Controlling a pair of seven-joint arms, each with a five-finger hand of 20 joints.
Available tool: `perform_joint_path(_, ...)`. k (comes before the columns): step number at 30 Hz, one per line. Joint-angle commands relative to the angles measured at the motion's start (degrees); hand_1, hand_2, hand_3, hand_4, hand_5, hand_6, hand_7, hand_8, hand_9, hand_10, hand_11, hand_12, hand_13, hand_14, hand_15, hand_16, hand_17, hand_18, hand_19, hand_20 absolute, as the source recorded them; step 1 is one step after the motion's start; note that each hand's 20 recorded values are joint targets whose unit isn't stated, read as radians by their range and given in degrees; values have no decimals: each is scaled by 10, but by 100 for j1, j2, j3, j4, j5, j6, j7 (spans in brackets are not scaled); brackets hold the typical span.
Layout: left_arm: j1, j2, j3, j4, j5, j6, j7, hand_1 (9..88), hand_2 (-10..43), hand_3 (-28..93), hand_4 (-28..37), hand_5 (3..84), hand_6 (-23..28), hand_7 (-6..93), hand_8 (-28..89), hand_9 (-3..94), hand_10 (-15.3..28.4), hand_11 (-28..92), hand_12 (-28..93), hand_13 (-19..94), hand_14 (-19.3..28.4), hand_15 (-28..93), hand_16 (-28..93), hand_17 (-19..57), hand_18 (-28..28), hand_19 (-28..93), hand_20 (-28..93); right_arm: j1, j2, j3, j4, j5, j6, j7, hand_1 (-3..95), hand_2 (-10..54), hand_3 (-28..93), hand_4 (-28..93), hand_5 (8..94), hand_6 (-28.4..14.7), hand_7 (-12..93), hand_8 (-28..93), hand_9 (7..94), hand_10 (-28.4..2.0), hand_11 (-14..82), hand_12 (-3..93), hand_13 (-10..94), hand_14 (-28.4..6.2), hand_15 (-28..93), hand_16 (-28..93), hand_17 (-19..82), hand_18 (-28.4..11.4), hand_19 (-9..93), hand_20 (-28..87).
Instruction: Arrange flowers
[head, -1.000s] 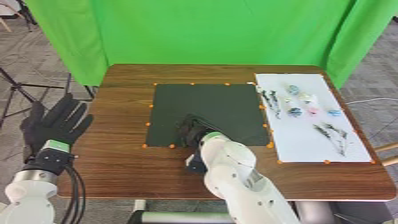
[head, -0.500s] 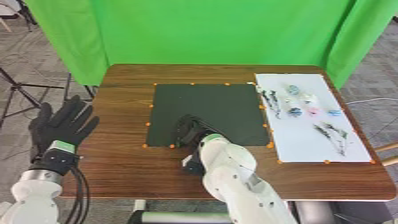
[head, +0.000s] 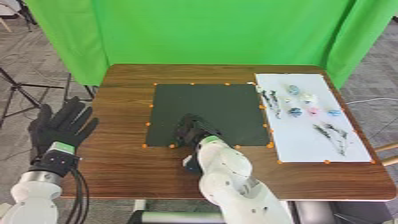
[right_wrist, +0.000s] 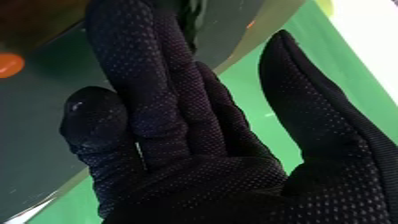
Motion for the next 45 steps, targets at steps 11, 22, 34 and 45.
perform_joint_path(11,304,-151,-165,-147,67,-392,672,282,110,727,-283,387,65,141,-98,299,118,189,68,195,115,283,-102,-57,125,349,78,-223,1861,1200,-1109,-910,1606,659,279,53,758,-154,531,-110,70,-86,671,-222,118,133,730,-150,492,248,465,-245,930,268)
perform_joint_path(22,528,-140,-378,-275,33,-379,863,282,106,728,-283,384,64,139,-96,299,116,186,71,196,107,271,-98,-57,125,344,79,-1312,2693,2930,-1343,-1004,977,1699,313,-94,715,-215,493,-135,54,-79,540,-253,98,131,621,-183,554,214,411,-273,932,267)
perform_joint_path(34,551,-110,-371,-299,-3,-396,1002,282,105,727,-283,382,63,138,-95,298,115,184,72,196,107,271,-96,-57,126,342,81,-1703,2832,3598,-1094,-678,394,2121,340,-95,702,-277,476,-142,53,-78,504,-255,94,135,589,-185,576,209,400,-276,932,286)
perform_joint_path(45,526,-156,-340,-305,35,-336,927,284,106,725,-283,383,64,136,-95,298,116,183,72,195,109,272,-95,-57,126,343,82,-1582,2659,3539,-600,-630,195,2259,476,-95,636,-282,501,-131,74,-85,507,-232,107,133,591,-170,583,205,398,-273,932,292)
